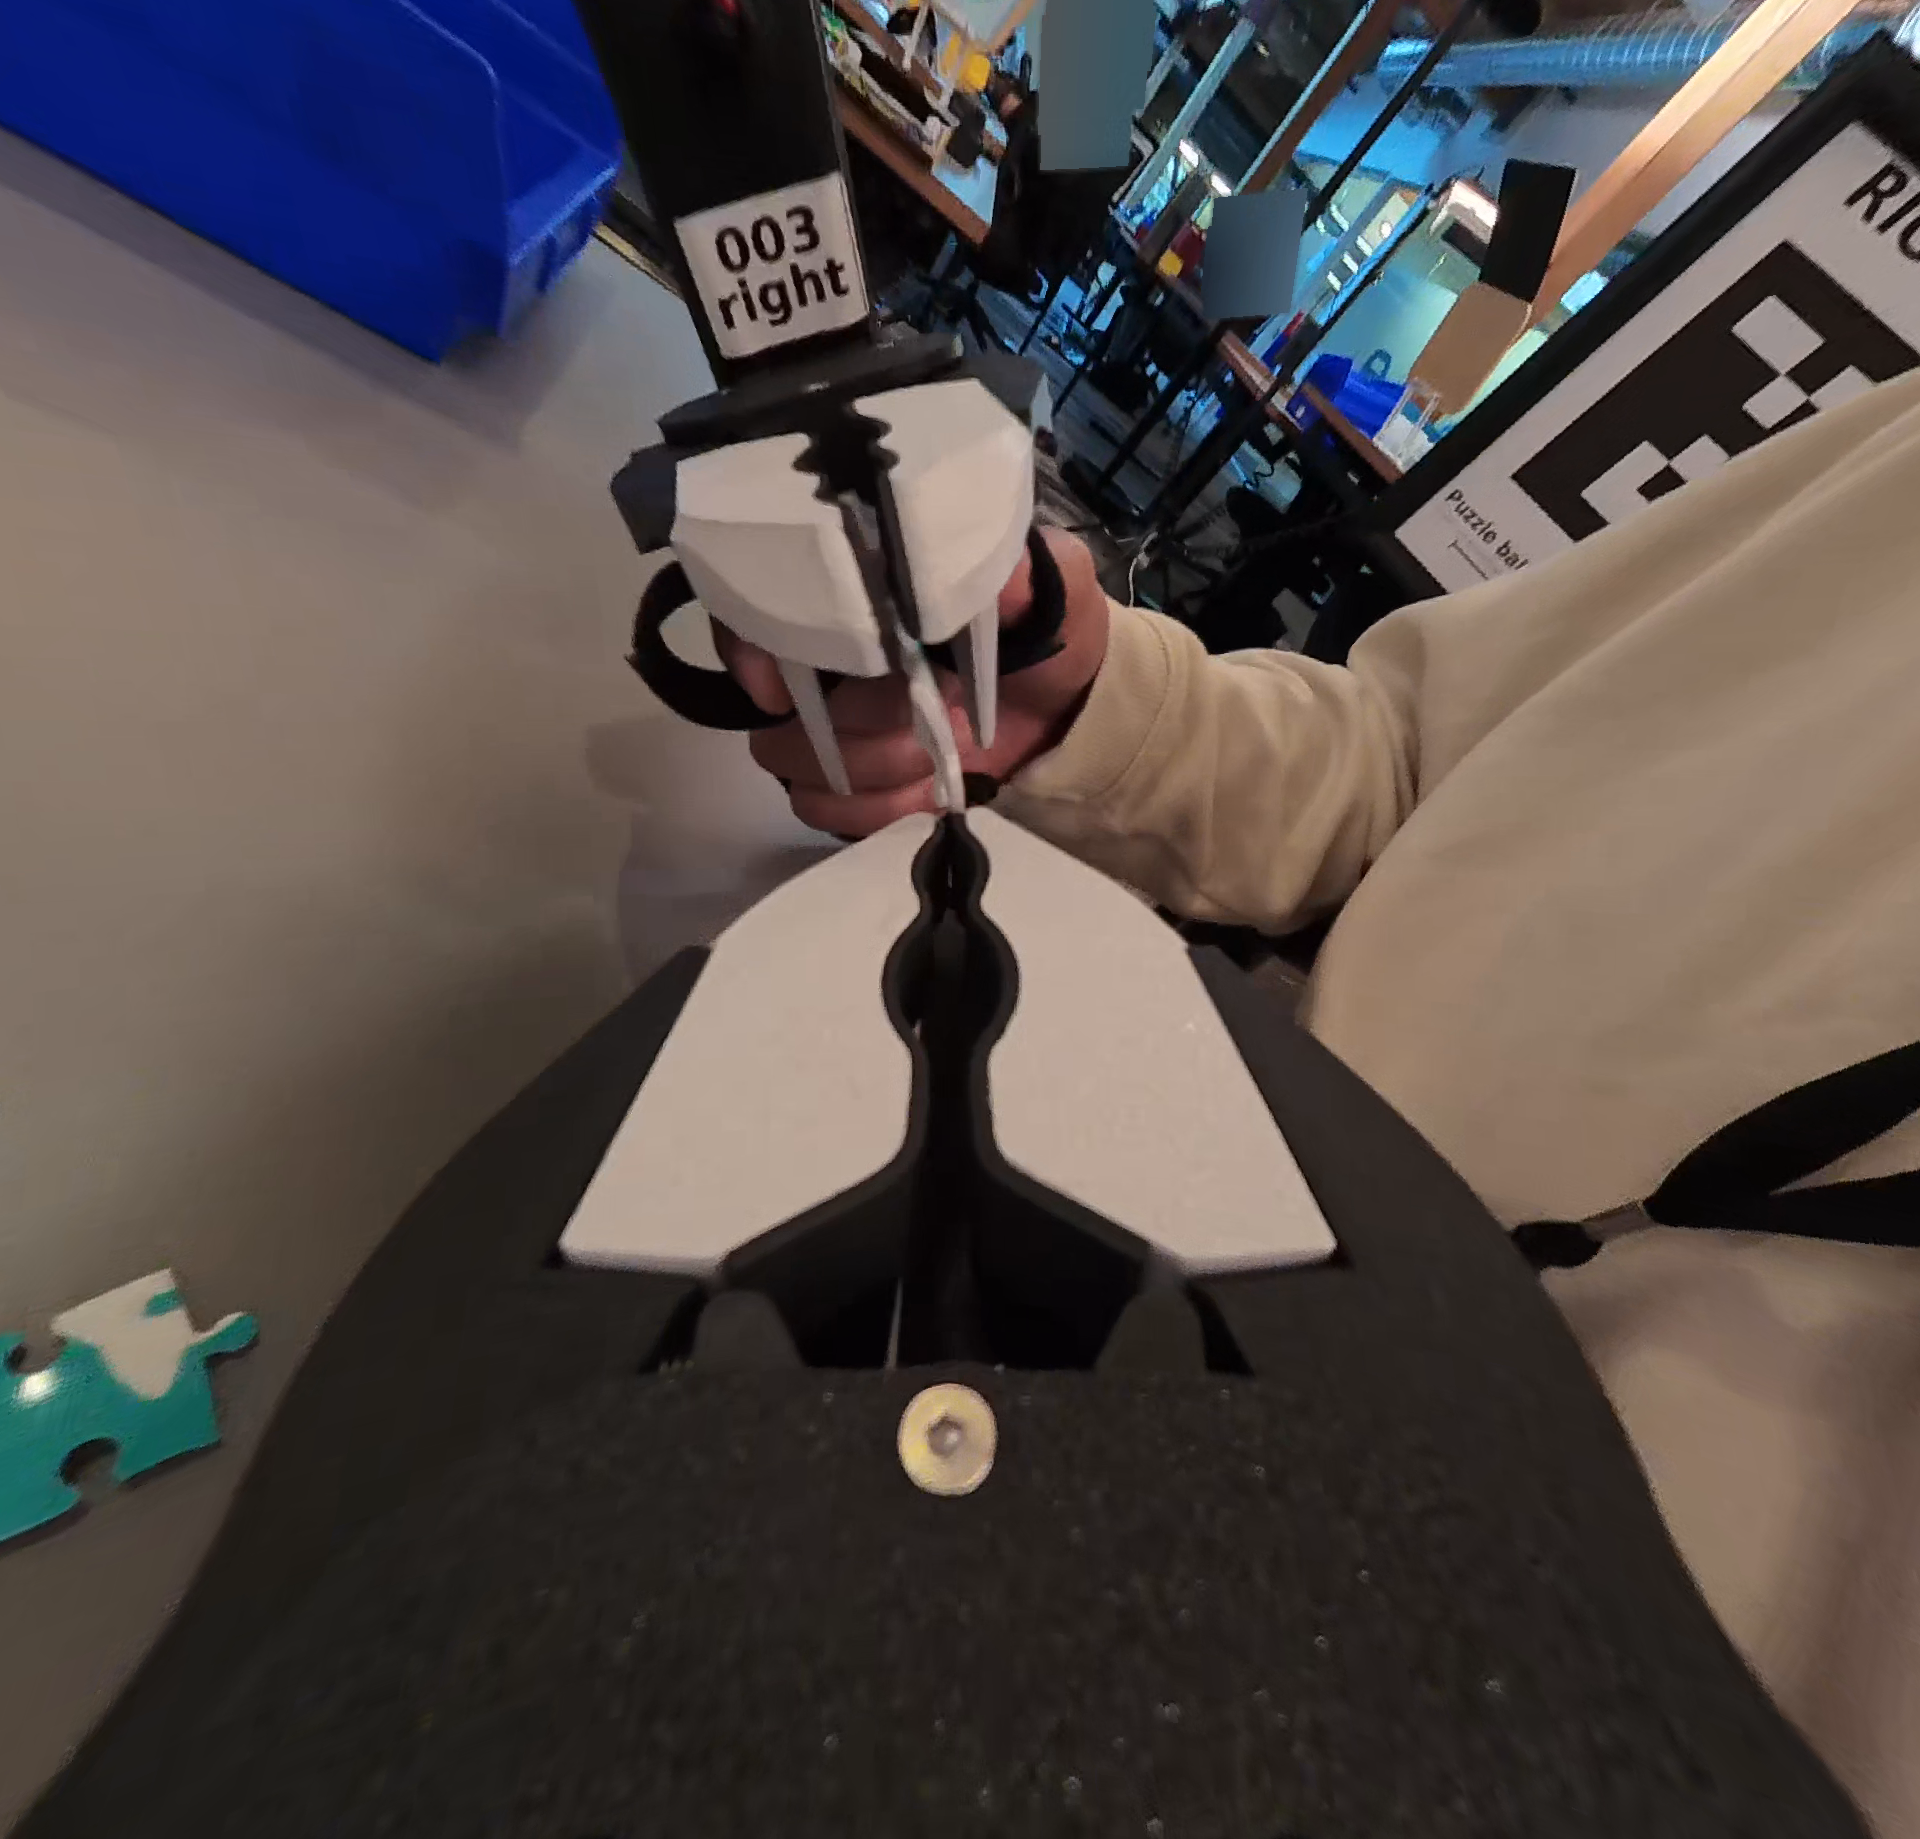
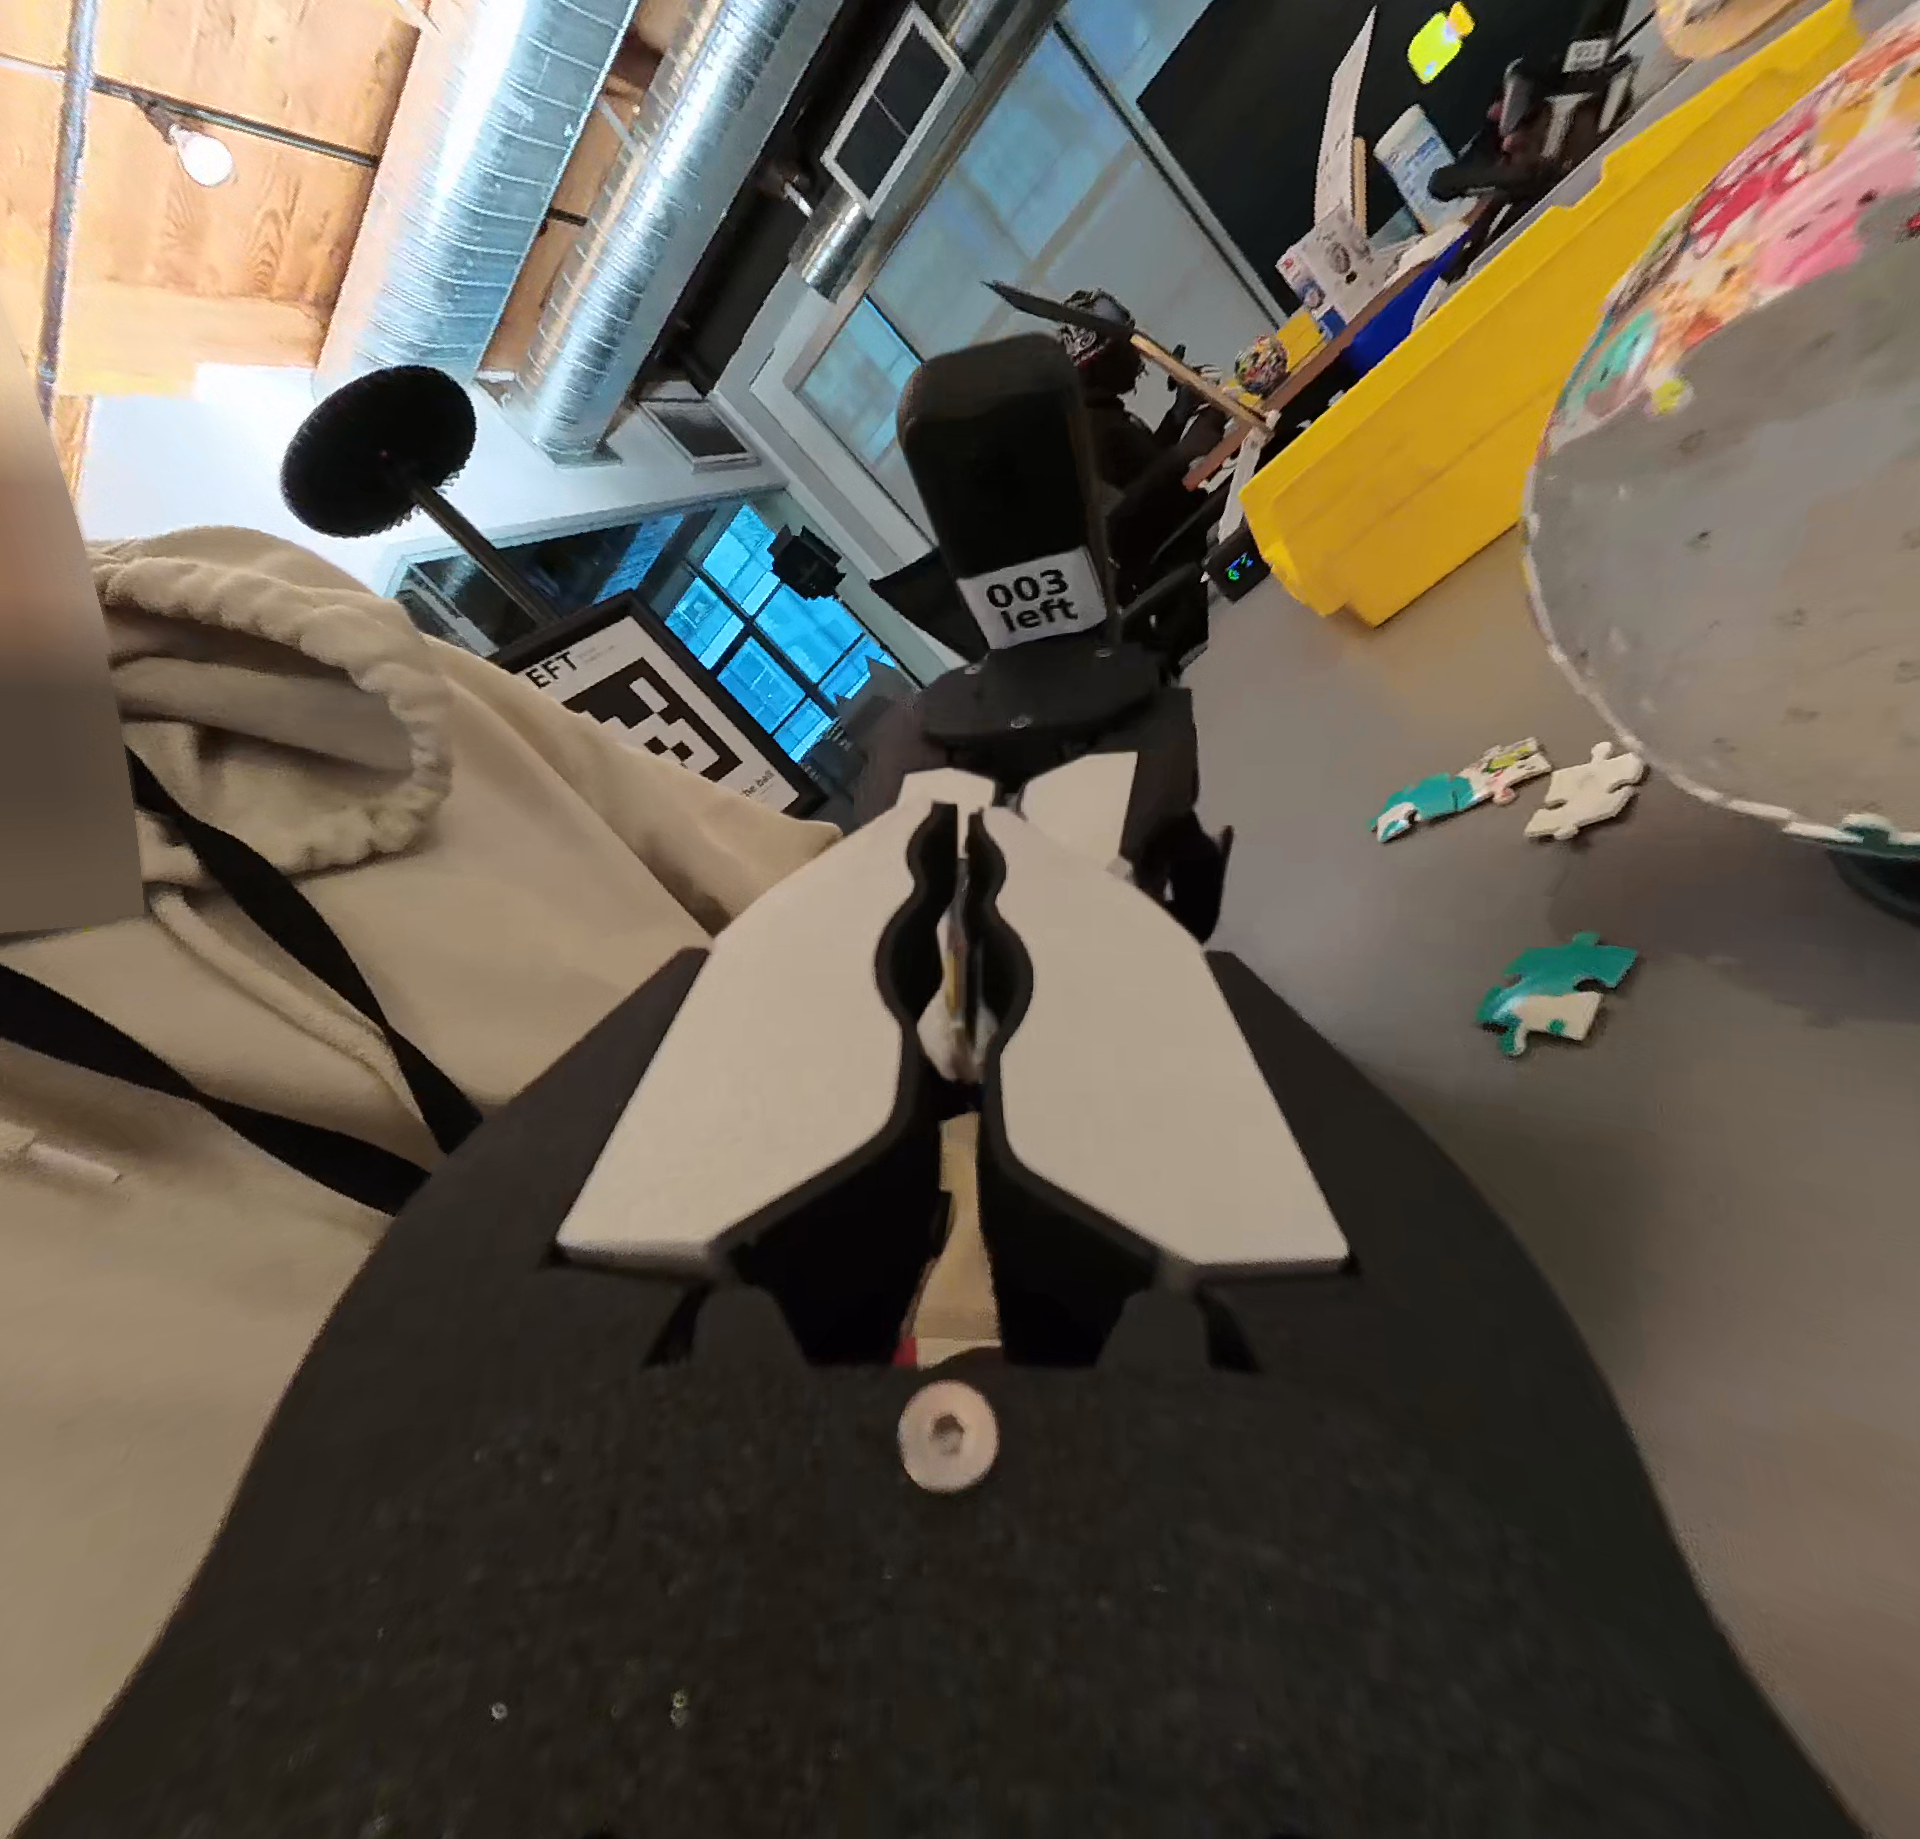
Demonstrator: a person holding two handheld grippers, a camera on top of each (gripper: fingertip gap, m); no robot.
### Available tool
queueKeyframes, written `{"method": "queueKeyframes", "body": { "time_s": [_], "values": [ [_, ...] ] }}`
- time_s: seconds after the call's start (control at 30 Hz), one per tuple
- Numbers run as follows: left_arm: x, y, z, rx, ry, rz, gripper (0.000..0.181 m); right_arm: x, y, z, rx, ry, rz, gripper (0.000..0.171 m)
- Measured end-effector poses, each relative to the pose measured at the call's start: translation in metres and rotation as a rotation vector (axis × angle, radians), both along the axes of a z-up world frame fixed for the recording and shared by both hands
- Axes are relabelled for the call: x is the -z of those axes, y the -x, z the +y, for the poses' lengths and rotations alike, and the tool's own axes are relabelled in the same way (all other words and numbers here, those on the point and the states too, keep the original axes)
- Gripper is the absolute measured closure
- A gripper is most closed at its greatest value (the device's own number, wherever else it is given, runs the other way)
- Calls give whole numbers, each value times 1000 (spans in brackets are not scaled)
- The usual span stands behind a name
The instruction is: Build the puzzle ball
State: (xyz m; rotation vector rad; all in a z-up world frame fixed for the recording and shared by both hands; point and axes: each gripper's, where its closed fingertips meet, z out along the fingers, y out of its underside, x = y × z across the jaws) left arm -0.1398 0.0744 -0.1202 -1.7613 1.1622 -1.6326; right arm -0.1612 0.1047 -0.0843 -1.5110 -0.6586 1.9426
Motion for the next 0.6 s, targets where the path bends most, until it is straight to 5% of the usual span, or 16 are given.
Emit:
{"method": "queueKeyframes", "body": {
  "time_s": [0.27,0.43,0.5,0.6],
  "values": [
    [-10,14,19,-42,53,-44,157,8,-1,-2,9,-54,-96,170],
    [-13,14,16,-44,40,-62,180,10,10,-4,12,-76,-115,170],
    [-16,16,22,-91,48,-70,180,7,11,2,74,-118,-118,168],
    [-31,27,46,-245,116,-169,180,-12,-2,22,365,-334,-154,141]
  ]
}}
